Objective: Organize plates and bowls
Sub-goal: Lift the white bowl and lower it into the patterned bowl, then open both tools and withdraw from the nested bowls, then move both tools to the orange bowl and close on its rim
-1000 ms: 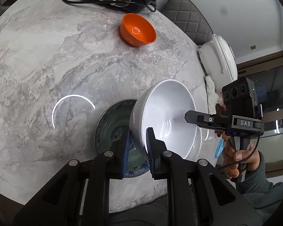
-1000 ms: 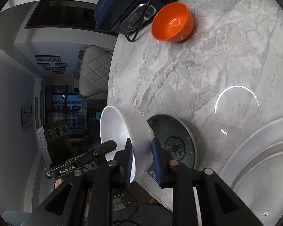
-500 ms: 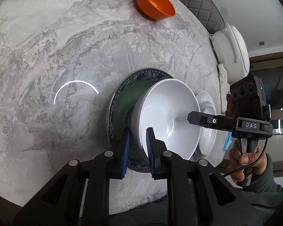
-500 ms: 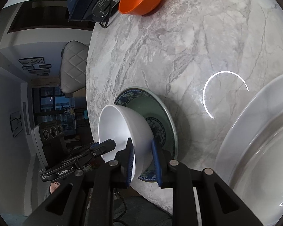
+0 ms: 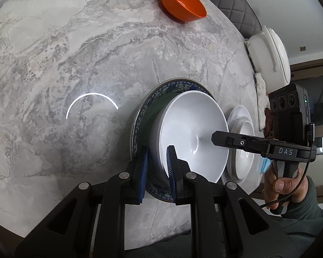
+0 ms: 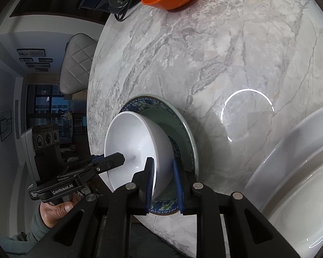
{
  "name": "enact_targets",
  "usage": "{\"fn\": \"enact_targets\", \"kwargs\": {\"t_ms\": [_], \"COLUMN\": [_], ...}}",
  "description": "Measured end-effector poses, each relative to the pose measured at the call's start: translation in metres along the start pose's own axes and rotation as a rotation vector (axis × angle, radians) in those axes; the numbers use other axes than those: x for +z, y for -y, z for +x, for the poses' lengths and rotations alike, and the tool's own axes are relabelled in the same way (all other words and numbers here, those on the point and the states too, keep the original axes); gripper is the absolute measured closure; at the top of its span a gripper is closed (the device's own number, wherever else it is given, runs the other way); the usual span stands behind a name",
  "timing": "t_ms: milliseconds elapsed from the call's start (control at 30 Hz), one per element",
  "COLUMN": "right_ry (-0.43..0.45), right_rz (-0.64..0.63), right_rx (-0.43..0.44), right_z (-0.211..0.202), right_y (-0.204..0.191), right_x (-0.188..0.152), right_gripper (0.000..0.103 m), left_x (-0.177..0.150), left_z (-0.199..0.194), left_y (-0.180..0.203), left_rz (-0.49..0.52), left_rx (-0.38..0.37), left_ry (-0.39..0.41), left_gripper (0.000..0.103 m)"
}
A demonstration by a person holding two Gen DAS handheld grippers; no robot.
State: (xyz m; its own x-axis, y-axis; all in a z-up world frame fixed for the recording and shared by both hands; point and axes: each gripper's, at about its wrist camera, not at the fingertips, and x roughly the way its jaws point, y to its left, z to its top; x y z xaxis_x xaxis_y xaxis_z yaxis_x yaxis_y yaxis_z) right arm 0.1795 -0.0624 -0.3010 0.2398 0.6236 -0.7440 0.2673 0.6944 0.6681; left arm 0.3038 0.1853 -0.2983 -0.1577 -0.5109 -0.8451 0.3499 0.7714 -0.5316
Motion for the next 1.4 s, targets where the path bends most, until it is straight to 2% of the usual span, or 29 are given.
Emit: {"fn": "enact_targets", "kwargs": {"t_ms": [300, 400, 533, 600, 633, 667, 767, 900, 967, 1067, 1100, 1133, 1167, 1200, 1233, 1267, 1400], "right_ry": [0.007, 0.018, 0.028, 0.031, 0.031, 0.033, 0.039, 0.047, 0.056, 0.1, 0.133, 0.177, 0.223, 0.273, 0.322, 0.366, 0.438], "right_rz": [-0.082, -0.096, -0.106, -0.107, -0.107, -0.106, -0.106, -0.102, -0.1, -0.099, -0.101, -0.101, -0.097, -0.089, -0.076, -0.059, 0.039], "right_rx": [-0.085, -0.116, -0.138, -0.139, -0.138, -0.14, -0.133, -0.125, -0.115, -0.072, -0.045, -0.019, 0.004, 0.026, 0.045, 0.061, 0.11], "right_z": [0.003, 0.0, -0.003, -0.004, -0.004, -0.005, -0.006, -0.008, -0.011, -0.025, -0.033, -0.043, -0.054, -0.066, -0.078, -0.089, -0.124], "right_y": [-0.011, -0.014, -0.015, -0.015, -0.015, -0.015, -0.016, -0.016, -0.016, -0.02, -0.022, -0.023, -0.023, -0.023, -0.02, -0.016, 0.007], "right_x": [0.0, -0.001, -0.001, -0.002, -0.002, -0.002, -0.003, -0.004, -0.005, -0.006, -0.006, -0.005, -0.005, -0.003, 0.0, 0.003, 0.027], "right_gripper": [0.085, 0.083, 0.081, 0.081, 0.08, 0.081, 0.081, 0.078, 0.073, 0.064, 0.057, 0.043, 0.036, 0.022, 0.012, 0.011, 0.009], "left_x": [-0.002, -0.001, 0.001, 0.001, 0.001, 0.001, 0.001, 0.0, -0.001, -0.002, 0.0, 0.003, 0.007, 0.014, 0.021, 0.03, 0.076], "left_z": [0.0, 0.001, 0.003, 0.003, 0.003, 0.002, -0.002, -0.007, -0.013, -0.032, -0.039, -0.046, -0.054, -0.06, -0.065, -0.071, -0.094], "left_y": [0.002, 0.003, 0.009, 0.012, 0.014, 0.017, 0.022, 0.022, 0.025, 0.027, 0.026, 0.025, 0.022, 0.017, 0.011, 0.005, -0.012], "left_rz": [0.004, 0.001, 0.02, 0.031, 0.039, 0.05, 0.075, 0.077, 0.079, 0.075, 0.07, 0.063, 0.055, 0.044, 0.032, 0.019, 0.034], "left_rx": [0.014, 0.017, 0.02, 0.006, 0.0, 0.004, 0.021, 0.027, 0.033, -0.008, -0.029, -0.049, -0.068, -0.075, -0.072, -0.065, -0.074], "left_ry": [0.008, 0.01, 0.012, 0.012, 0.015, 0.02, 0.025, 0.026, 0.032, 0.063, 0.082, 0.109, 0.142, 0.172, 0.194, 0.21, 0.304], "left_gripper": [0.087, 0.085, 0.074, 0.062, 0.049, 0.042, 0.036, 0.034, 0.027, 0.027, 0.027, 0.026, 0.021, 0.016, 0.006, 0.001, 0.001]}}
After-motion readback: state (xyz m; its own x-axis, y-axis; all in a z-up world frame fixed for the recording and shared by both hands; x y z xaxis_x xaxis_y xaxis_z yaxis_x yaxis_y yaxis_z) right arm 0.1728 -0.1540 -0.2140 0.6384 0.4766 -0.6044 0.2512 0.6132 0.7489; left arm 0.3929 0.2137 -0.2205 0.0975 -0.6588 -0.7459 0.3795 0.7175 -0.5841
